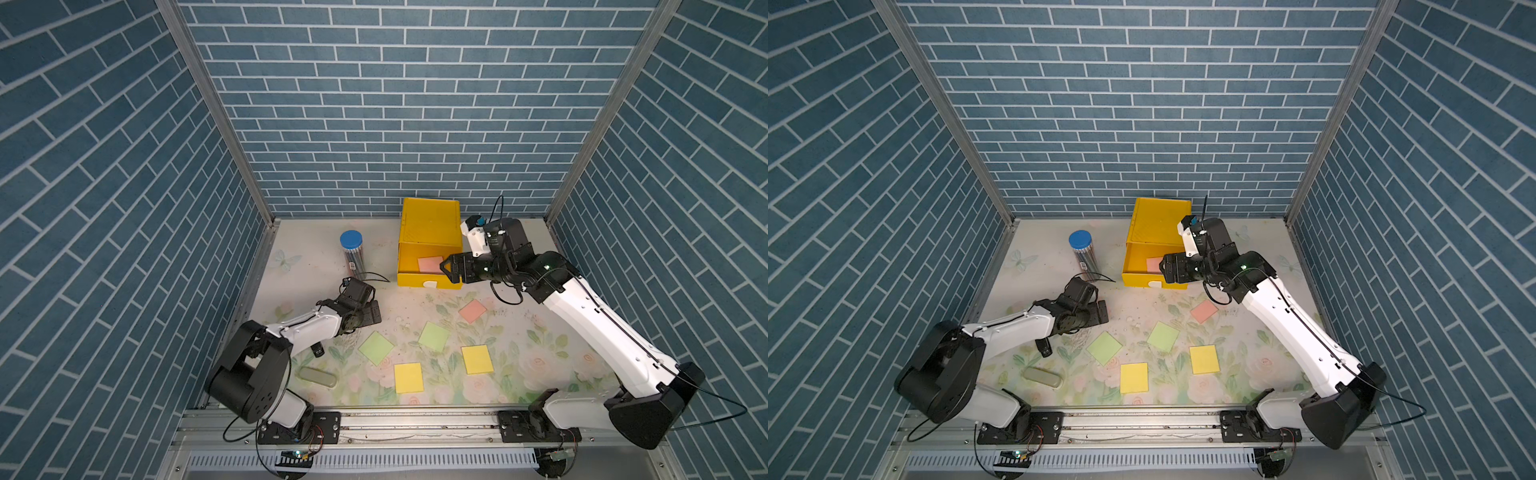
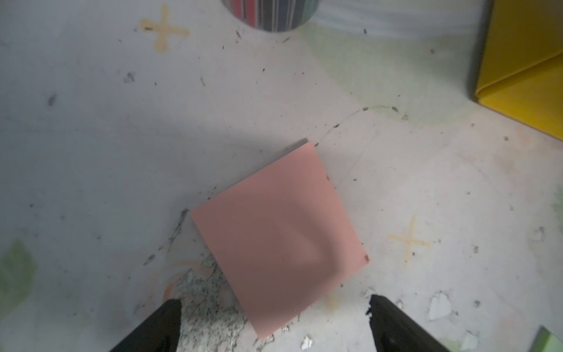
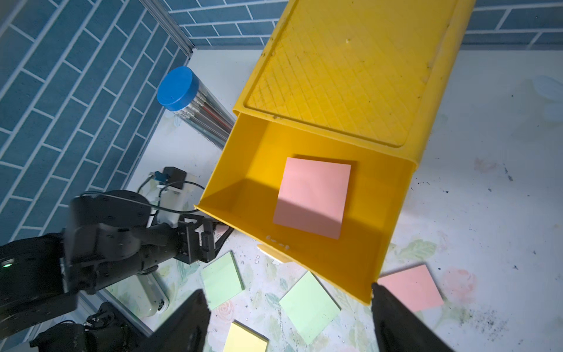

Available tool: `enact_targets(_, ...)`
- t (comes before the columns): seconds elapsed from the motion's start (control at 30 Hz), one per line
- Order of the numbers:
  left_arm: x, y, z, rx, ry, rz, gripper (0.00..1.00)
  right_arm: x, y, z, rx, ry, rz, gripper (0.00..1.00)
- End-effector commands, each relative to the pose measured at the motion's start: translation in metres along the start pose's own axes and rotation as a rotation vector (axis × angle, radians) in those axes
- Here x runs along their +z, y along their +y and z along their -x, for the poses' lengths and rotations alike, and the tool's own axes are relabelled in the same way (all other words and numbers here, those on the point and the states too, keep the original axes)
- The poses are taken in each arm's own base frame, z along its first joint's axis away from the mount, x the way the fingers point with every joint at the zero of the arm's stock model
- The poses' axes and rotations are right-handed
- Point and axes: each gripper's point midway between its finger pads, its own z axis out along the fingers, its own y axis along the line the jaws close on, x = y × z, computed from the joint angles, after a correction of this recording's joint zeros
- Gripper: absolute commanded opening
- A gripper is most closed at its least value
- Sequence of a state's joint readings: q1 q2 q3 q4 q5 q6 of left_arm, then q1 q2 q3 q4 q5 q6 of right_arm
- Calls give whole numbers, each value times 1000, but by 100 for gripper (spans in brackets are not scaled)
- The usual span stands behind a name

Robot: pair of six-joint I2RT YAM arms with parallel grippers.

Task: Please put the sticky notes in the drawer by color
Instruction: Pick up the sticky notes from the center of the board.

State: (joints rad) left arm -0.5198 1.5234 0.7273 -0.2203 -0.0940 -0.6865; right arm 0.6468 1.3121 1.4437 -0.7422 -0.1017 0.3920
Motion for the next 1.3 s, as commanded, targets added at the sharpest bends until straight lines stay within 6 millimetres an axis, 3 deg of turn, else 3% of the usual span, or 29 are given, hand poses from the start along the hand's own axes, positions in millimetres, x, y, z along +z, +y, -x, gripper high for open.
enact_targets(0.0, 6, 6, -8, 12, 7, 73, 100, -14, -1, 4, -32, -38, -10, 85)
enact_targets(0.3, 29, -2, -6, 22, 20, 78, 100, -21, -11, -3, -39, -54, -45, 86)
enact_targets(0.63, 46, -25, -11, 118, 51, 100, 100, -32, -20, 0, -54, -97, -90, 86)
enact_targets(0.87, 47, 2, -26, 153, 88, 213, 94, -34, -23, -3, -56, -92, -98, 86)
enact_targets(1.1, 54, 6, -45, 174, 185, 195, 89, -38, -20, 4, -58, -117, -91, 86)
enact_targets(1.27, 49, 24, -57, 190, 223, 260, 97, -40, -20, 4, -55, -127, -94, 86)
